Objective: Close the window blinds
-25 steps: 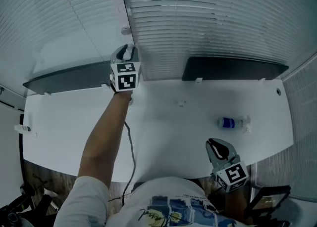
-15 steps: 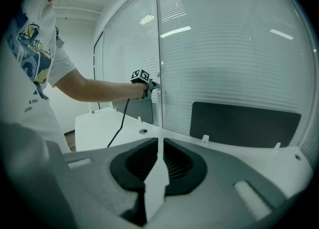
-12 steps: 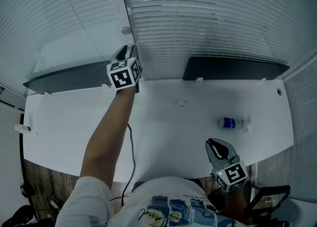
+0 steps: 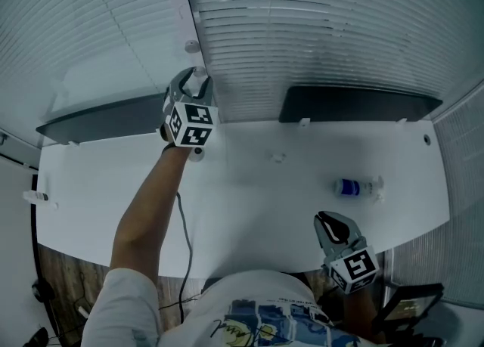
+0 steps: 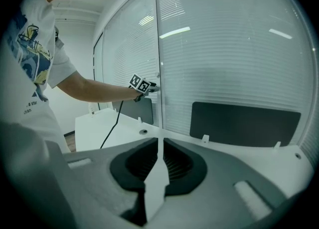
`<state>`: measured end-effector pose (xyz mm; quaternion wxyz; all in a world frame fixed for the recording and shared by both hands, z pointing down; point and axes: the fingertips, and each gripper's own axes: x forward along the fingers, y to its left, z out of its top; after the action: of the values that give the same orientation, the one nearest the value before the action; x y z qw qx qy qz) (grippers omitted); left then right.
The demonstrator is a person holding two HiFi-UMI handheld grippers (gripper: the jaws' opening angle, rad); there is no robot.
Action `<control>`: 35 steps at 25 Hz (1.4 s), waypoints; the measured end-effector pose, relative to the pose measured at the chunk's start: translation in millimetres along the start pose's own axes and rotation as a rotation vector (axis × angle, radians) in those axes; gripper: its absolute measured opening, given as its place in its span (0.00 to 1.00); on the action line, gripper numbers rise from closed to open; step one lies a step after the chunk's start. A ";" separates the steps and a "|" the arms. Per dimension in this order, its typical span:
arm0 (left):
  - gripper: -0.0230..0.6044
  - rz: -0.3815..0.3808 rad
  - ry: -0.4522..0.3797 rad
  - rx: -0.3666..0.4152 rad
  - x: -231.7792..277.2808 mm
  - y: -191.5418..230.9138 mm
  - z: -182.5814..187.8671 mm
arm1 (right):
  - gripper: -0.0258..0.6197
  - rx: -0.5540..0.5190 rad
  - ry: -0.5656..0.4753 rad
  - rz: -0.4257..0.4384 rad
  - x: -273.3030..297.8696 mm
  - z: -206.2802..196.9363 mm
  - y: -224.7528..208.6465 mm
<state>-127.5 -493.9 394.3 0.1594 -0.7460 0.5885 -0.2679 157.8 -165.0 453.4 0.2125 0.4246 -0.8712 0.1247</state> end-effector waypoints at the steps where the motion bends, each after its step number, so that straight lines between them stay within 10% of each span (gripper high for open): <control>1: 0.33 -0.001 0.002 0.080 -0.1 -1.7 0.1 | 0.08 0.001 0.000 0.001 0.0 -0.4 0.1; 10: 0.31 0.007 0.058 0.677 11.6 -9.4 -6.3 | 0.08 0.003 0.002 0.004 0.4 -0.4 1.0; 16: 0.25 0.003 0.058 0.798 13.7 -12.2 -7.5 | 0.08 0.006 0.012 0.000 0.0 -1.8 -0.3; 24: 0.24 0.021 0.040 0.401 12.1 -4.4 -5.8 | 0.08 0.002 0.007 -0.002 0.7 0.4 -1.5; 35: 0.24 0.036 0.019 -0.612 6.3 14.7 -6.6 | 0.08 0.006 0.010 -0.005 0.5 -1.4 -2.5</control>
<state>-142.0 -503.2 392.8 -0.0734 -0.7462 0.6565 -0.0824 159.8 -166.3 455.0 0.2158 0.4268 -0.8687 0.1288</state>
